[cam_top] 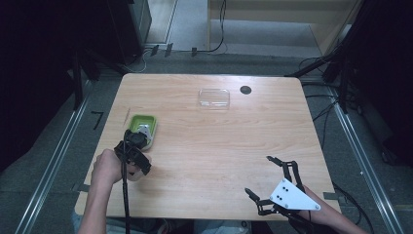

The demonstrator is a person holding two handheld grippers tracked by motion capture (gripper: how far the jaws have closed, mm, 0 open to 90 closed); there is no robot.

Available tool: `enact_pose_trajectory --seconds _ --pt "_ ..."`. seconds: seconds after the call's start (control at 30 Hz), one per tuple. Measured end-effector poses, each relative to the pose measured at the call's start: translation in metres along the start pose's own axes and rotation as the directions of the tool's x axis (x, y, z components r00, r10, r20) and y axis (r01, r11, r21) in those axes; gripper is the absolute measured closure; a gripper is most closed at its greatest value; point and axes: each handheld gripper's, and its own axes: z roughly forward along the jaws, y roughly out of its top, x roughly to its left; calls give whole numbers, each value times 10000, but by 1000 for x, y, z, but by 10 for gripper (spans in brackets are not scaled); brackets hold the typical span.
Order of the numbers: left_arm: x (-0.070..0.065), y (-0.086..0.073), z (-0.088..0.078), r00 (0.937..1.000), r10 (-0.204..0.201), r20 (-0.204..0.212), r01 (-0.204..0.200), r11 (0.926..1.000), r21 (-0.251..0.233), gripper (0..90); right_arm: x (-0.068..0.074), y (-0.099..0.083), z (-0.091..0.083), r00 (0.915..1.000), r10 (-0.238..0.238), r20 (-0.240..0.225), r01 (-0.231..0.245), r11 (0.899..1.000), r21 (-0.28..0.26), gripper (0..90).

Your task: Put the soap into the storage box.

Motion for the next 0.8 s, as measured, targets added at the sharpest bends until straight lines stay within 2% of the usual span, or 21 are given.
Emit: enact_pose_trajectory --seconds 0.17,0.5,0.8 --pt "4 2 -7 10000 -79 -50 78 9999 -150 336 0 0 0 10000 8 11 -8 10000 0 0" --pt "10 14 -16 9999 -81 -141 81 10000 6 336 0 0 0 10000 11 -12 -11 10000 2 0" --pt "13 20 -17 9999 -64 -115 66 9998 181 336 0 0 0 10000 24 -14 -24 10000 4 0"
